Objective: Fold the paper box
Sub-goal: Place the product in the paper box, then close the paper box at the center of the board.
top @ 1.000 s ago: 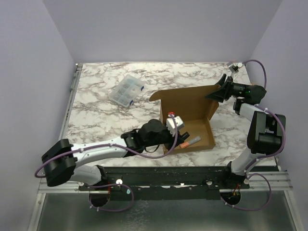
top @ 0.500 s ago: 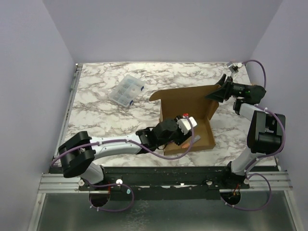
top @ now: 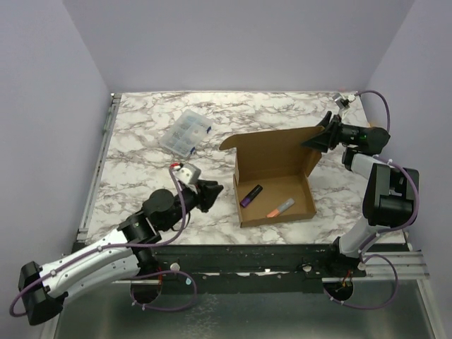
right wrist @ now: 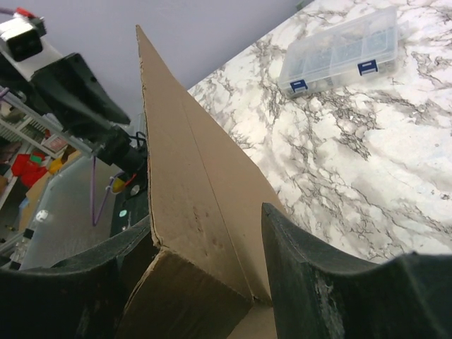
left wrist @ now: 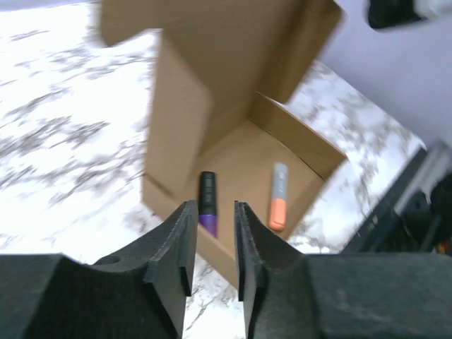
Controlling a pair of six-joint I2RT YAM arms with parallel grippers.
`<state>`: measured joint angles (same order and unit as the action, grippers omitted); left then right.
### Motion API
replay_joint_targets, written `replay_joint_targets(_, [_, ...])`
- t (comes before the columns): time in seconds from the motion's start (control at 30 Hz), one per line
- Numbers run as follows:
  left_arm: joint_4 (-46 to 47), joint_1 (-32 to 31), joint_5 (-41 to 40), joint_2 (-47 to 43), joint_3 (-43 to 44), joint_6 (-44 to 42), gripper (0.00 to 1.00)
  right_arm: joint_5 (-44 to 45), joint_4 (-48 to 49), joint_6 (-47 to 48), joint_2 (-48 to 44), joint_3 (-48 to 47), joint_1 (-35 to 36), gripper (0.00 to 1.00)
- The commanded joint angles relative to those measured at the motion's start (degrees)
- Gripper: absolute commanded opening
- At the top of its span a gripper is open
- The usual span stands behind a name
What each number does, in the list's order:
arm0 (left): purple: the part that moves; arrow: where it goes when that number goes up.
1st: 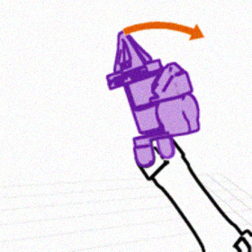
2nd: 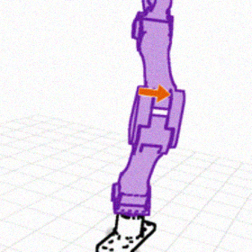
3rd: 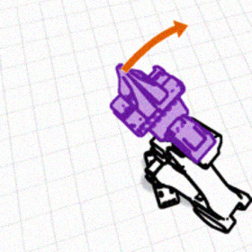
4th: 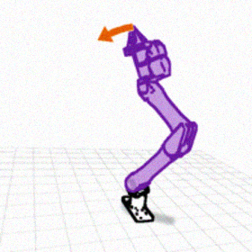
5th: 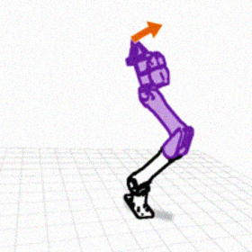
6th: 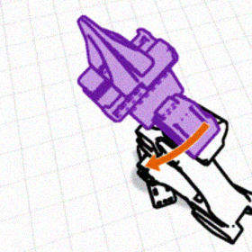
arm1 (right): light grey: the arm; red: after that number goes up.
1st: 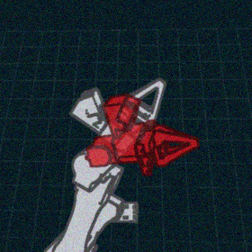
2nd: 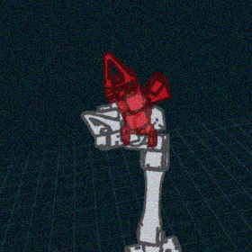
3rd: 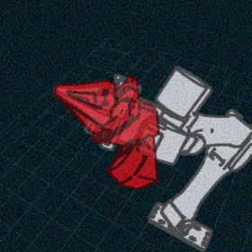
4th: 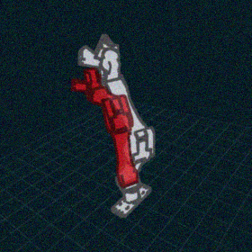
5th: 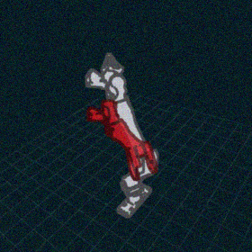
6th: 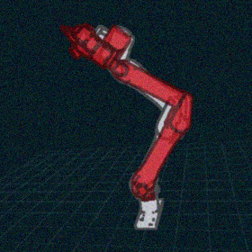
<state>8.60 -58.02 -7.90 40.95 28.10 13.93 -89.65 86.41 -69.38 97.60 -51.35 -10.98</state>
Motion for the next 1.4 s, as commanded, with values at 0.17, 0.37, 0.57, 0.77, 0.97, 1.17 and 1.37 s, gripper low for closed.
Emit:
replay_joint_targets(0.17, [2.06,10.35,-3.63,7.12,-2.54,10.42,0.30,-15.88,15.89,-0.22,-3.84,3.20,-0.35,0.56])
replay_joint_targets(0.37, [19.94,16.27,7.55,21.93,-2.69,12.17,0.32,-15.87,15.98,-0.50,-6.57,5.16,-0.31,0.55])
replay_joint_targets(0.57, [28.74,17.25,13.78,30.27,-2.80,14.76,0.32,-15.89,15.98,0.13,-7.04,7.65,-0.35,0.55])
replay_joint_targets(0.77, [31.76,17.62,16.29,34.11,-2.43,15.60,0.32,-15.77,15.89,1.76,-6.95,9.63,-0.72,0.55])
replay_joint_targets(0.97, [33.37,17.70,17.55,35.24,-3.31,16.86,0.31,-15.82,15.90,2.98,-7.87,11.73,-0.92,0.60])
replay_joint_targets(1.17, [33.67,17.84,17.61,35.05,-4.77,17.01,0.31,-15.78,15.89,2.22,-9.87,12.69,-1.03,0.61])
replay_joint_targets(1.37, [33.68,19.59,18.79,34.48,-6.44,15.66,0.32,-15.81,15.89,0.47,-9.63,11.52,-1.65,0.73])
